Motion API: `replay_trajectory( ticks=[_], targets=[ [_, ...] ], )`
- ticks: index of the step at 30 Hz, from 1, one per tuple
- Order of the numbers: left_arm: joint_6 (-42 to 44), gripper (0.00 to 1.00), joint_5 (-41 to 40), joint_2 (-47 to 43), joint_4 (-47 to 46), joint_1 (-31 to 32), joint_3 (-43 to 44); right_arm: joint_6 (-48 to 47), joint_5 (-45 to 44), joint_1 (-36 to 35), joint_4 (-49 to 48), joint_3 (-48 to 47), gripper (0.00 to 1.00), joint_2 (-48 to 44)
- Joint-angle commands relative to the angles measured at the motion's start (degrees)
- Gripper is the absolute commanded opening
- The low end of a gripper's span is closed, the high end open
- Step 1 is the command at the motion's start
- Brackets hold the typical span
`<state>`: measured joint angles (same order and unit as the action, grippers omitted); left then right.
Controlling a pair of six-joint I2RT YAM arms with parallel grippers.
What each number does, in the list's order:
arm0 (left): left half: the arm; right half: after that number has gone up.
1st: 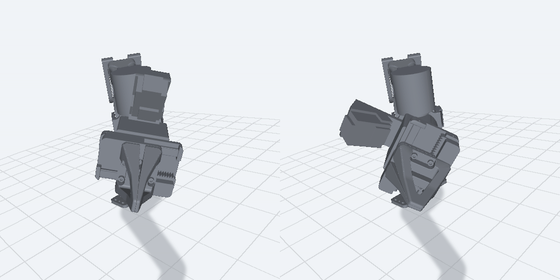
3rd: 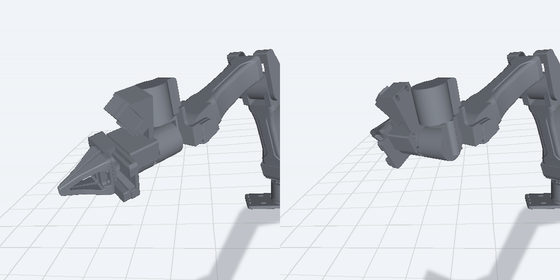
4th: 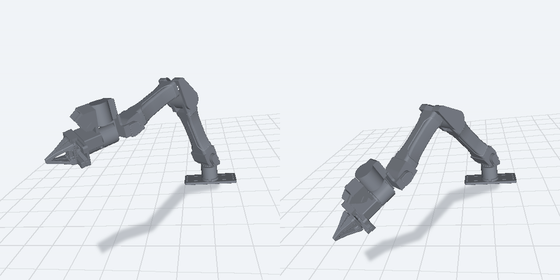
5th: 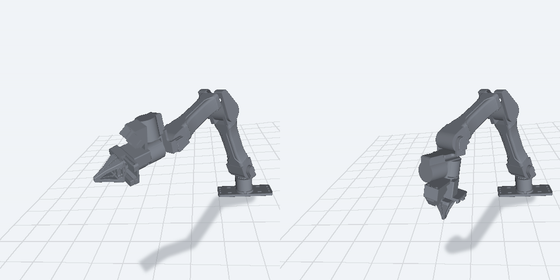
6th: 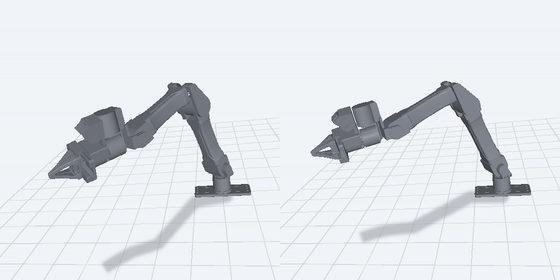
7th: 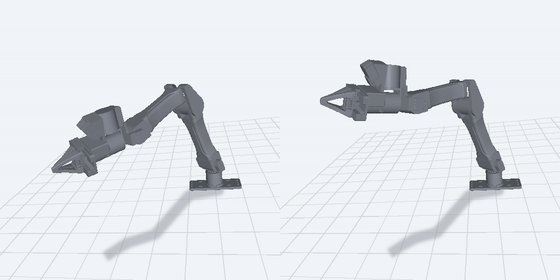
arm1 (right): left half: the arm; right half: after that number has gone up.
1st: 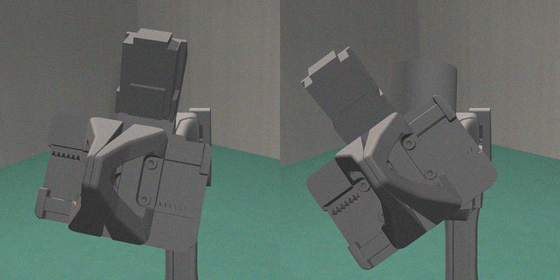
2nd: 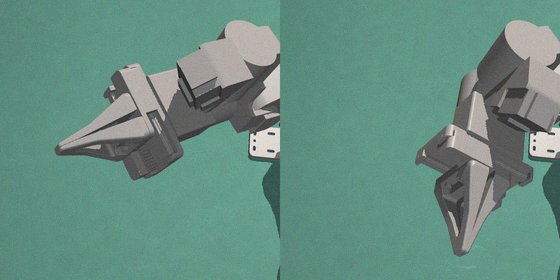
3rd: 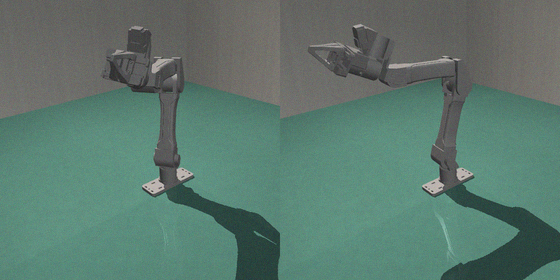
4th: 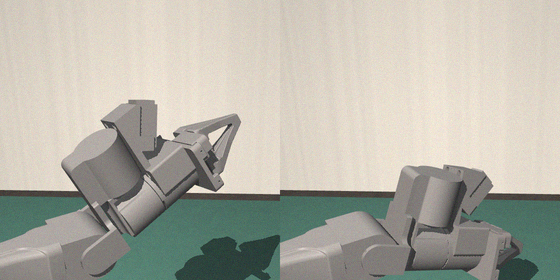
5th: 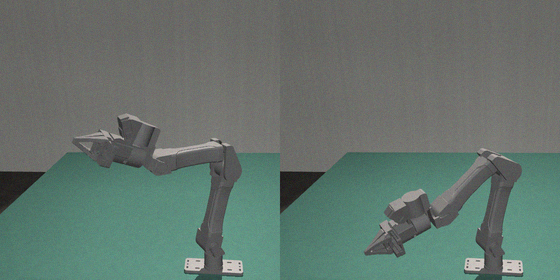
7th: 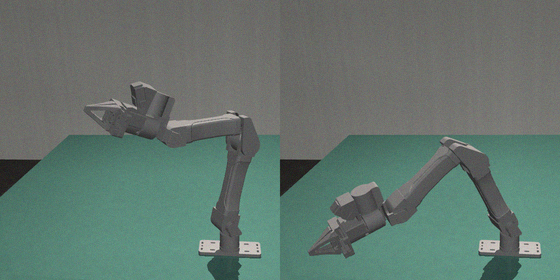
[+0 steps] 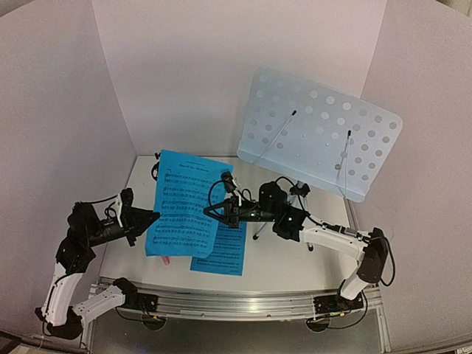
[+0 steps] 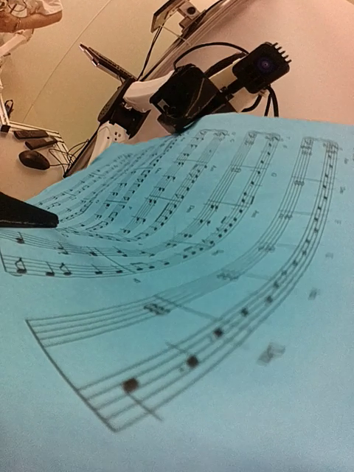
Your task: Set up the instrument practice props
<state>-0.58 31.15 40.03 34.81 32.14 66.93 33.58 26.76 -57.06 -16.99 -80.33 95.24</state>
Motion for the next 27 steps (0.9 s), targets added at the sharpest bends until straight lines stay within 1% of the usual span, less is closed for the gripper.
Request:
replay_trajectory(
  ticks=[1, 4, 5, 8, 11, 13, 16, 18, 20, 22, 27],
  targets=[
    [-1.0, 0.22, -3.8, -0.1, -3.6, -0.2, -0.3, -5.7, -2.4, -1.8, 11.4, -8.0, 0.0, -4.6],
    [-0.8, 0.52, -5.9, 0.4, -5.1, -0.2, -0.5, -10.1, -3.7, -2.7, 20.9, -12.9, 0.0, -5.6],
    [-0.6, 0.59, -6.4, 0.7, -5.6, -0.2, -0.4, -11.1, -4.3, -2.9, 23.6, -14.4, 0.0, -6.1],
    [0.8, 0.73, -6.7, 1.9, -6.9, -0.2, 0.6, -14.0, -6.7, -3.5, 30.6, -18.3, 0.0, -7.4],
    [3.6, 0.84, -6.7, 3.9, -7.9, -0.2, 2.9, -17.0, -9.1, -3.5, 35.3, -21.3, 0.0, -9.4],
    [4.6, 0.9, -5.5, 5.9, -8.4, -0.2, 5.1, -20.5, -12.6, -3.5, 39.6, -23.9, 0.0, -11.1],
    [5.0, 0.94, -1.4, 9.5, -8.9, -0.2, 8.6, -27.6, -19.7, -3.5, 47.9, -29.7, 0.0, -12.4],
    [4.8, 0.94, 1.3, 12.1, -10.3, -0.2, 10.5, -31.6, -25.0, -3.5, 51.3, -33.6, 0.0, -12.9],
    [4.4, 0.93, 3.8, 15.0, -12.1, -0.3, 12.4, -36.7, -30.5, -3.4, 53.1, -37.4, 0.0, -13.3],
    [4.2, 0.92, 5.8, 17.8, -14.5, -0.2, 13.9, -40.4, -34.1, -3.5, 54.0, -40.8, 0.0, -13.6],
    [1.5, 0.92, 9.9, 23.7, -21.6, -0.2, 17.3, -46.4, -43.3, -3.5, 54.3, -48.7, 0.0, -13.9]
  ],
)
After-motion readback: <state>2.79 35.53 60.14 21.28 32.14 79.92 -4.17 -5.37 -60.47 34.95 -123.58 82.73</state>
